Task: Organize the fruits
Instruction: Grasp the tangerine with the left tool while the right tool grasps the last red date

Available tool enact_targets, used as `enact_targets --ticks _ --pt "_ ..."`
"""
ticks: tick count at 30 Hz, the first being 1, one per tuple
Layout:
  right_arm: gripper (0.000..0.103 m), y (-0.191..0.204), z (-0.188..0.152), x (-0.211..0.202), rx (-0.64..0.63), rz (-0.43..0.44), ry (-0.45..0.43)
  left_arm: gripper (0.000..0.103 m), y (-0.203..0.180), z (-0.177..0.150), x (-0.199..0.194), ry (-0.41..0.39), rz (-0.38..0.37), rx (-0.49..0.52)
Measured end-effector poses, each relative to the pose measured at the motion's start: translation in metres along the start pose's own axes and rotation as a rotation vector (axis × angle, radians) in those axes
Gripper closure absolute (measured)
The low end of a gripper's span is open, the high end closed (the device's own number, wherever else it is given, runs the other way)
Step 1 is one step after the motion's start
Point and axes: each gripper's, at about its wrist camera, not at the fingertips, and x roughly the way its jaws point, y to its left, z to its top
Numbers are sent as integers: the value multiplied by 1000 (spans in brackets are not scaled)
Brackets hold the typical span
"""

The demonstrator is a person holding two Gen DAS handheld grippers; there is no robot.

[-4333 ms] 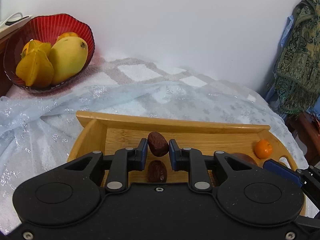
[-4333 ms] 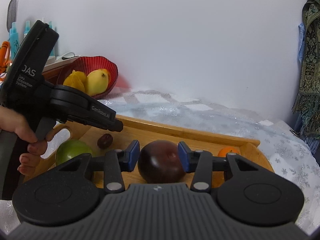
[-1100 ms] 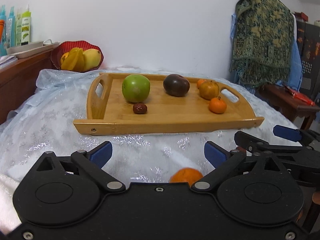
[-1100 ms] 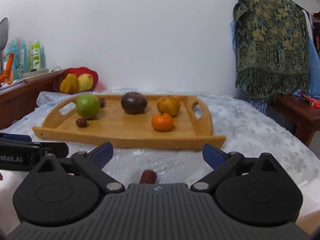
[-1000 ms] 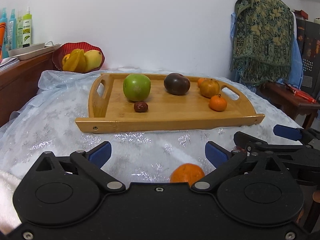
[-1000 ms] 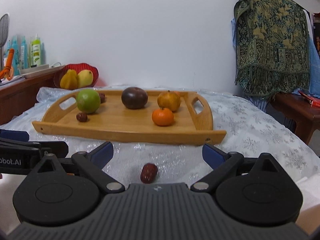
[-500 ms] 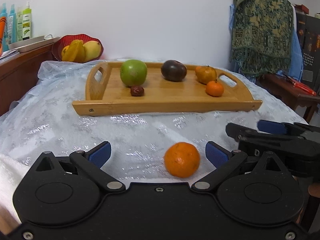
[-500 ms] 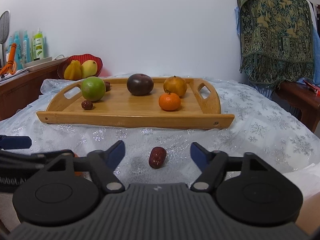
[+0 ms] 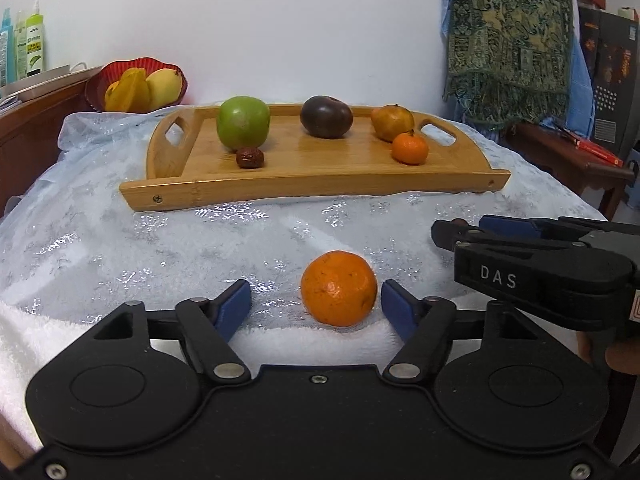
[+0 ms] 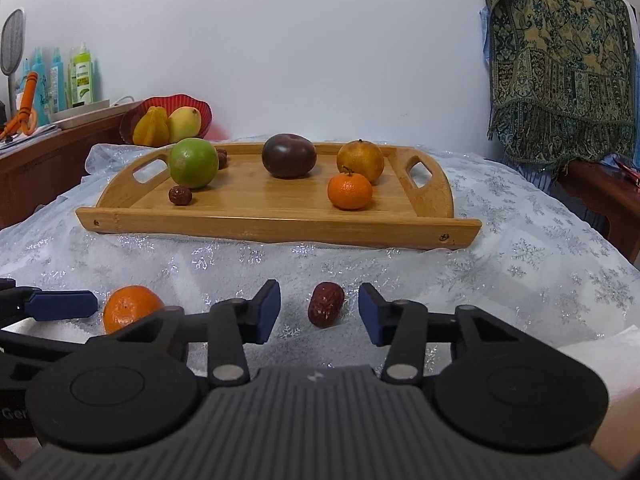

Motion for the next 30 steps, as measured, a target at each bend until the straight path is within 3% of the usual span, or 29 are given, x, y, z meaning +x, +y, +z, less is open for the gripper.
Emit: enact_targets --ticks 10,18,30 --pt "54 -1 0 3 30 28 14 63 -2 -1 -1 -7 -37 -5" --pt "56 -5 0 6 64 33 25 64 -4 0 0 -8 -38 -7" --pt "67 -5 -1 9 76 42 32 64 1 1 1 -12 -44 -46"
